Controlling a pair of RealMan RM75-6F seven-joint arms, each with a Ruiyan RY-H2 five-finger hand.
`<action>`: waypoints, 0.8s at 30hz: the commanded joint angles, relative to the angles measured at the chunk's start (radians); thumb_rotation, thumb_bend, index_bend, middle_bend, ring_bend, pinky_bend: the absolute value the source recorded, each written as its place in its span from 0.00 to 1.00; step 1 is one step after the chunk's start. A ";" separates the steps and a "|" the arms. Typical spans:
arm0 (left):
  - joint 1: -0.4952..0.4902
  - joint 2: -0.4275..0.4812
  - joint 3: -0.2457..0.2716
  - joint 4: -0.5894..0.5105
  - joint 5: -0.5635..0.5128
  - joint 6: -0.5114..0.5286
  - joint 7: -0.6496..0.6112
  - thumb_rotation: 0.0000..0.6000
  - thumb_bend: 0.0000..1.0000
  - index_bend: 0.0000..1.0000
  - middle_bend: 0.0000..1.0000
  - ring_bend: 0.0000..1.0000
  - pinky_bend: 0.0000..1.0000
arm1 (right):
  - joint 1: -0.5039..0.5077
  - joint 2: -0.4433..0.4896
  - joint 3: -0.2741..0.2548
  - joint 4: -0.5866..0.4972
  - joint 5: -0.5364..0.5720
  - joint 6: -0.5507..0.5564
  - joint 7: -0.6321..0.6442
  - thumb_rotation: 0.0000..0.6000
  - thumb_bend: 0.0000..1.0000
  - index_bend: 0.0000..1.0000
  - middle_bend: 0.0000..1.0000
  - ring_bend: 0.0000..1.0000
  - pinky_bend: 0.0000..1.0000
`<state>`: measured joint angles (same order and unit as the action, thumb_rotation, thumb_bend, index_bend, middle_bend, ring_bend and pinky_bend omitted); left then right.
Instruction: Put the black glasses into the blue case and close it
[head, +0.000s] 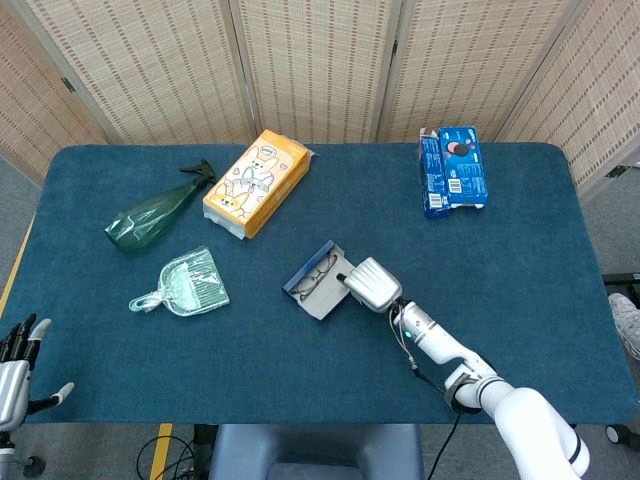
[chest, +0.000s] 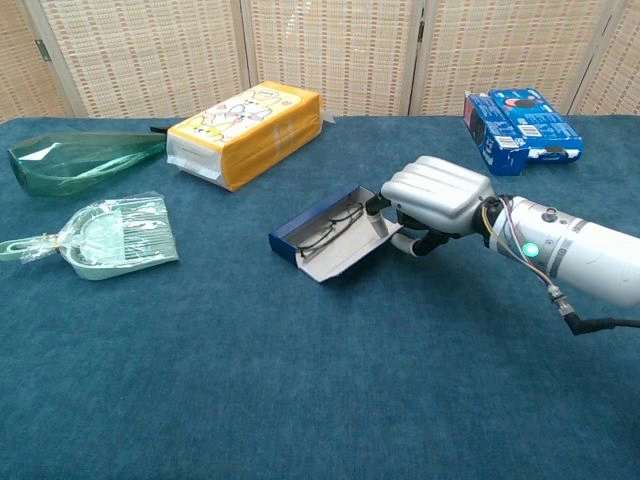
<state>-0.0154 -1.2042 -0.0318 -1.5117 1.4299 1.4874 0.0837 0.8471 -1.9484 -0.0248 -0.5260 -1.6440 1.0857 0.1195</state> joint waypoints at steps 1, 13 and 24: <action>-0.001 -0.001 0.001 0.000 0.002 0.000 -0.001 1.00 0.17 0.00 0.00 0.00 0.17 | -0.040 0.061 -0.014 -0.089 -0.004 0.038 -0.010 1.00 0.55 0.65 1.00 1.00 1.00; 0.001 0.010 -0.001 -0.012 0.002 0.001 -0.028 1.00 0.17 0.00 0.00 0.00 0.17 | -0.173 0.381 -0.072 -0.586 0.005 0.097 -0.184 1.00 0.56 0.66 1.00 1.00 1.00; -0.002 0.013 0.001 -0.005 0.011 -0.001 -0.042 1.00 0.17 0.00 0.00 0.00 0.17 | -0.119 0.370 0.020 -0.643 0.045 0.012 -0.271 1.00 0.56 0.66 1.00 1.00 1.00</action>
<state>-0.0181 -1.1918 -0.0306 -1.5169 1.4415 1.4862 0.0422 0.7189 -1.5690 -0.0151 -1.1729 -1.6062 1.1087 -0.1444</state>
